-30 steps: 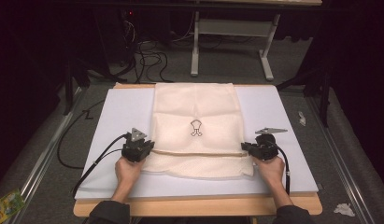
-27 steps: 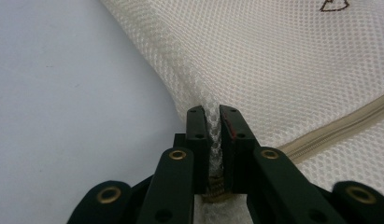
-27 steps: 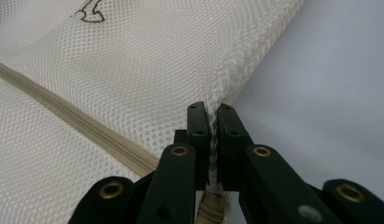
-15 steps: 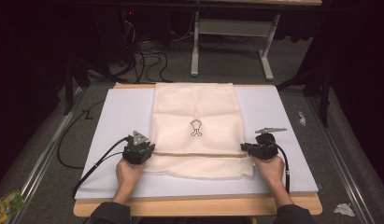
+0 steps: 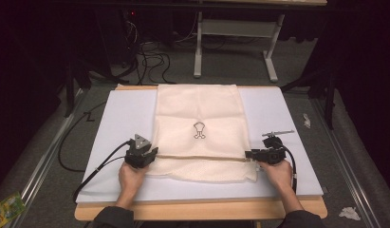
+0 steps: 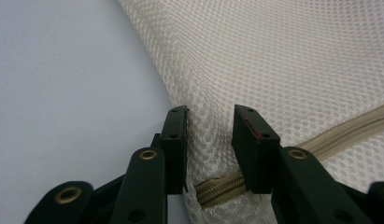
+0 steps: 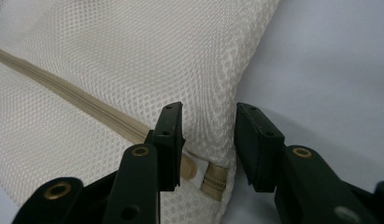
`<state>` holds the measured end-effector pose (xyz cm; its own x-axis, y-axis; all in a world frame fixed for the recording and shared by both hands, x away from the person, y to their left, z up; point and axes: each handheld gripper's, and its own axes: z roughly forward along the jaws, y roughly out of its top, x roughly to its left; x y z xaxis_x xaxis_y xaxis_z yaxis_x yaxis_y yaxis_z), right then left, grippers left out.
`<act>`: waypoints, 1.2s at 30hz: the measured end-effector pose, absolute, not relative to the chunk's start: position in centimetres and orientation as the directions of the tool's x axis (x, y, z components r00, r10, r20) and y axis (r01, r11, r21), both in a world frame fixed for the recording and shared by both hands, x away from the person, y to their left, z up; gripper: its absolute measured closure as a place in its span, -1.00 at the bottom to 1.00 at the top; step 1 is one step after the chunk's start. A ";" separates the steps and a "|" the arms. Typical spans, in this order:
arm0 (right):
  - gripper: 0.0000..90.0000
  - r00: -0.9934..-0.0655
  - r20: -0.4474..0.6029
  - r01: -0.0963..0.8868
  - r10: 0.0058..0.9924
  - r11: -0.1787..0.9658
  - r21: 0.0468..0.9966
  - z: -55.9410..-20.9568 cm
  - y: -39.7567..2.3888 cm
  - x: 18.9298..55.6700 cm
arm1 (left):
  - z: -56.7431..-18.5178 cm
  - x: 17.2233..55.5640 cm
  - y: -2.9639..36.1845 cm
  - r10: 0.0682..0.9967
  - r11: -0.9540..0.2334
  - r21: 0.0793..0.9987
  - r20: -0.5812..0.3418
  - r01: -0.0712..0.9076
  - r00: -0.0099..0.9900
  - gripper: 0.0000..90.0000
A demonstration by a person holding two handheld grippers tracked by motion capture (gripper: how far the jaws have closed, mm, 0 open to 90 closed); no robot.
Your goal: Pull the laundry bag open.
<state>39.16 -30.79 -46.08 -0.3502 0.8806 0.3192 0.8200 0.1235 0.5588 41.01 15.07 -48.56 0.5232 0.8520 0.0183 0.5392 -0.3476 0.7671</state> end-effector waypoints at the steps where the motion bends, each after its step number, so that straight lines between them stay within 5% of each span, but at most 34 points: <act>1: 0.37 -0.342 0.332 0.827 0.879 0.114 0.550 -46.2 -30.9 39.2 | -48.6 41.0 15.1 0.852 -0.347 0.767 0.018 0.539 0.523 0.48; 23: 0.35 -0.333 0.449 0.863 0.829 0.077 0.499 -46.5 -30.5 40.1 | -48.6 41.1 15.0 0.856 -0.346 0.767 0.022 0.541 0.516 0.45; 36: 0.69 -0.361 0.429 0.864 0.828 0.125 0.487 -46.4 -29.5 40.4 | -48.7 41.0 14.9 0.859 -0.348 0.768 0.033 0.537 0.510 0.44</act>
<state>40.43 -29.50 -46.42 -0.3612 0.8279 0.4291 0.8644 0.1245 0.4872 41.02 14.90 -48.67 0.5104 0.8593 0.0327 0.5371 -0.3482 0.7683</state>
